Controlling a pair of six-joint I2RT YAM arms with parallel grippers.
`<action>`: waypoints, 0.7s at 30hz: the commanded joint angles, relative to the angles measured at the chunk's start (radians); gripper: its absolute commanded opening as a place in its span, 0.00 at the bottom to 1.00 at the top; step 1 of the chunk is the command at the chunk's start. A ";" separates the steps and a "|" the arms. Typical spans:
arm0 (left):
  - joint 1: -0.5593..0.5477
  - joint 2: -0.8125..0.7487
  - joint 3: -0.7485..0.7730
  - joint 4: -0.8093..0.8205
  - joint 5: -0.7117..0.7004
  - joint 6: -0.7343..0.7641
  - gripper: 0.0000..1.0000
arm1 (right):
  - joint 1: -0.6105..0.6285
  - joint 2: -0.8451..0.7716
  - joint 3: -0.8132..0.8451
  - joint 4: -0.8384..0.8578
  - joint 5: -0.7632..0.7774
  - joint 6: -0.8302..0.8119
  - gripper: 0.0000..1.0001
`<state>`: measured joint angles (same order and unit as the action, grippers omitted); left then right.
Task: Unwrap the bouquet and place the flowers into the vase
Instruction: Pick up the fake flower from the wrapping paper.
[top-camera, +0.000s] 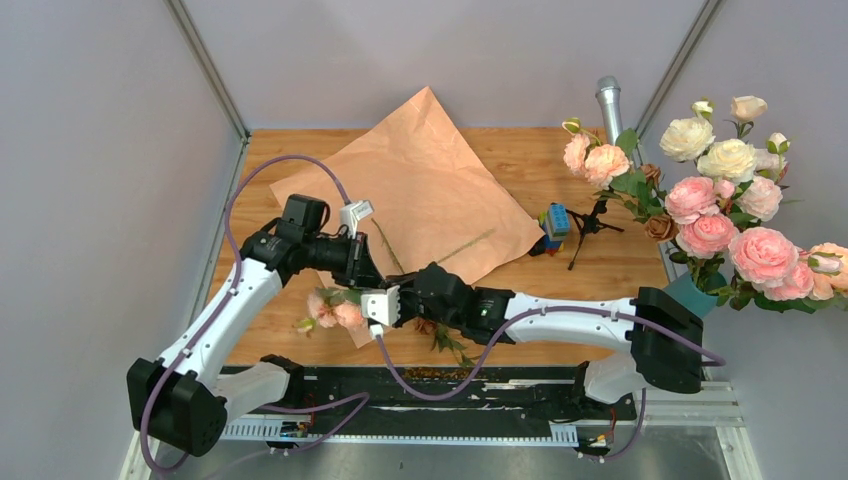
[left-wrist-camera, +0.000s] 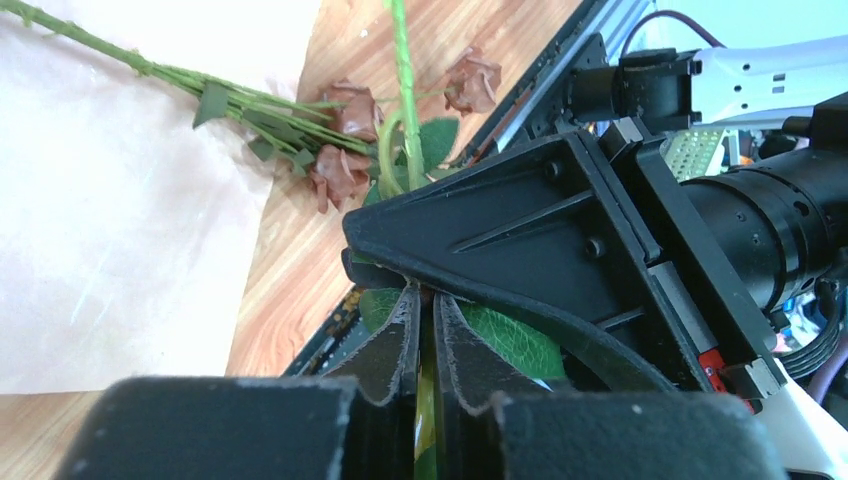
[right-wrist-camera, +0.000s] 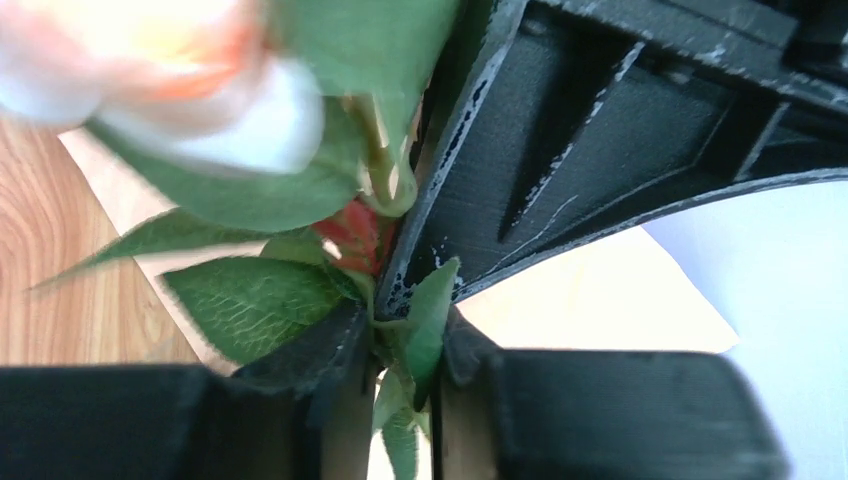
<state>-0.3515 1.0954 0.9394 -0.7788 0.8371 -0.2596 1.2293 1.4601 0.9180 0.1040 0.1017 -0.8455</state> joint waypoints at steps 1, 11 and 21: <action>-0.007 -0.031 0.018 0.048 0.039 -0.015 0.19 | -0.002 -0.014 -0.005 0.037 0.065 0.030 0.14; -0.003 -0.028 0.100 0.183 -0.094 -0.086 0.67 | -0.004 -0.139 -0.118 0.094 0.111 0.138 0.00; 0.120 -0.148 0.158 0.306 -0.394 -0.109 0.98 | -0.010 -0.234 -0.181 0.131 0.223 0.186 0.00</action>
<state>-0.2871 1.0508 1.0466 -0.5732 0.6327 -0.3523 1.2274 1.2827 0.7521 0.1619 0.2268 -0.7010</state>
